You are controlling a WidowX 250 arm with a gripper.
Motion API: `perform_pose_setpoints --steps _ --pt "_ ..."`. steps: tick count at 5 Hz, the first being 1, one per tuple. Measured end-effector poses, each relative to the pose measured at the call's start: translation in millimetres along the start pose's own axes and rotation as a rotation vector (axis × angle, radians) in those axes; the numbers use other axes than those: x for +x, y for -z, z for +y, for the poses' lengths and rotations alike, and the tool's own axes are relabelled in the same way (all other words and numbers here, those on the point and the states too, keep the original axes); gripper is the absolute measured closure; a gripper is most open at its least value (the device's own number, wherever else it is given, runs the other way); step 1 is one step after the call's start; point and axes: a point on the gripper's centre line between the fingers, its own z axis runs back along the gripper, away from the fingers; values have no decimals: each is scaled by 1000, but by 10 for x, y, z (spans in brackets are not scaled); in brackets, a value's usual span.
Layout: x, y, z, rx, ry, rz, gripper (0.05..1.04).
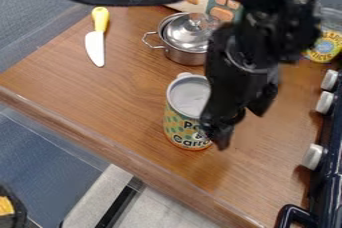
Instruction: Empuja el tarro al borde de la mesa
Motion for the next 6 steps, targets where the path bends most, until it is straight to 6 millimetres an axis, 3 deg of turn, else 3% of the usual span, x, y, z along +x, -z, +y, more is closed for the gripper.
perform_pose_setpoints --steps 3,6 --pt "558 66 -145 15 -161 -45 83" --pt "1180 48 -61 40 -336 -159 83"
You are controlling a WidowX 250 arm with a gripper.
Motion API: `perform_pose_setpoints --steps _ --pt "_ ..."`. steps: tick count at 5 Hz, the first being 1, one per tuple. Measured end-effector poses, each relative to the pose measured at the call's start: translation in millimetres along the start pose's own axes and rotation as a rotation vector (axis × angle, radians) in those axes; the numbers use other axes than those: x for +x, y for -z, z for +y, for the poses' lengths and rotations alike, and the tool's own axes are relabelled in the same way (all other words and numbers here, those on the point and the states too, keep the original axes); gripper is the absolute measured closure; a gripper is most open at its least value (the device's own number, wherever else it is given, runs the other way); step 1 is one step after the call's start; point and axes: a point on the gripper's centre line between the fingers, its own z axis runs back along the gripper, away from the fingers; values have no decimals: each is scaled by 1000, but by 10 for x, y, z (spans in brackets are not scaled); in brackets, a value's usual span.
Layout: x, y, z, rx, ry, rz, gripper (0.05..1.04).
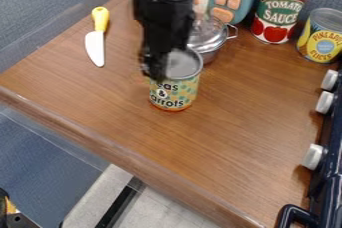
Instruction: Empuja el tarro al borde de la mesa
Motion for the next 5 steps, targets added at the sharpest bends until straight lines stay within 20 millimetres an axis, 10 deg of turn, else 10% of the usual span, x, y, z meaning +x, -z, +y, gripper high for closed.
perform_pose_setpoints --steps 2,4,5 --pt "93 32 -9 17 -15 -5 83" --pt "-260 -534 32 -138 72 108 83" --pt "-484 -458 154 -95 157 90 83"
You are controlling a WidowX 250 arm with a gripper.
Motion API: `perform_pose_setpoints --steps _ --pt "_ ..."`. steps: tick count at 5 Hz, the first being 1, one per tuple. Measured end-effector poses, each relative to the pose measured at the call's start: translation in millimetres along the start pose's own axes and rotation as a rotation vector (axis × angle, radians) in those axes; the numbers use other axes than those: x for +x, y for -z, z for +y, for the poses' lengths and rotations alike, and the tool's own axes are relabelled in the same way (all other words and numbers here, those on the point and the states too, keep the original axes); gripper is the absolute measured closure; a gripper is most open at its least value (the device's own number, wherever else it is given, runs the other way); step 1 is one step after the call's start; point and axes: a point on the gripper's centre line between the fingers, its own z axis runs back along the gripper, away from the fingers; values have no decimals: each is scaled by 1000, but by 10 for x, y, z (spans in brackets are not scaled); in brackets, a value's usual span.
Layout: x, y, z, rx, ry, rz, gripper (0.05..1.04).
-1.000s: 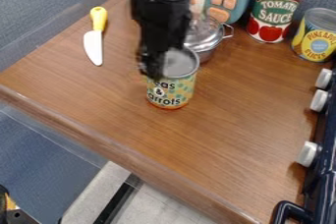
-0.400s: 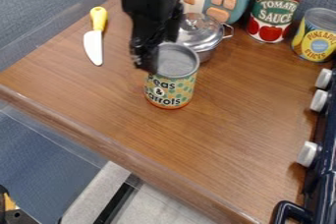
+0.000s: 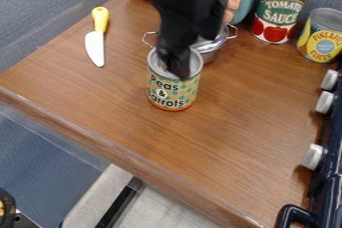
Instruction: Empuja el tarro al borde de la mesa
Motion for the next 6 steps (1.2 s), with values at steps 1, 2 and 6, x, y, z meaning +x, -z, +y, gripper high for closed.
perform_pose_setpoints --steps 1,2,6 --pt "-73 363 72 128 43 -46 83" --pt "-127 564 18 162 29 -57 83" --pt "371 594 -160 166 -205 -148 84"
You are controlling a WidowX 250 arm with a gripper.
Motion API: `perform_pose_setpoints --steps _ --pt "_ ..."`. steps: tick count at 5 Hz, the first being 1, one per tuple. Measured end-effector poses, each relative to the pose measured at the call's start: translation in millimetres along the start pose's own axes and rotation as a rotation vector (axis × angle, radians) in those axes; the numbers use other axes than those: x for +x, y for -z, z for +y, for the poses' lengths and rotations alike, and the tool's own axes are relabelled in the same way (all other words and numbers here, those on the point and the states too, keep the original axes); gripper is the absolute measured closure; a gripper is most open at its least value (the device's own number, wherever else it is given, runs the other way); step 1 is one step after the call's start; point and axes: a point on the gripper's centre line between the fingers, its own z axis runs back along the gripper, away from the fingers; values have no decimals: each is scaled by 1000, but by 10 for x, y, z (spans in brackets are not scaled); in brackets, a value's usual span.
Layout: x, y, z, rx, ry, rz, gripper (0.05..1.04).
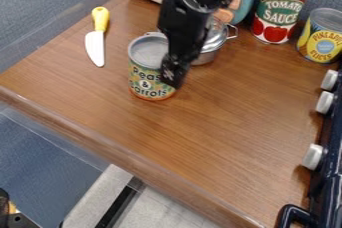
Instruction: Empuja el tarro al borde de la mesa
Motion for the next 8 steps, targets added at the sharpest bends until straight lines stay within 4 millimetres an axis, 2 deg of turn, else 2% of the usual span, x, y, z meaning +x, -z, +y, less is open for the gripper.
perform_pose_setpoints --steps 2,5,6,7,8 --pt "427 126 126 76 -90 -121 84" --pt "877 158 359 184 -181 -245 84" --pt "974 143 385 193 -194 -267 84" --pt "963 92 356 180 -173 -245 84" --pt "904 -45 191 142 -138 -191 84"
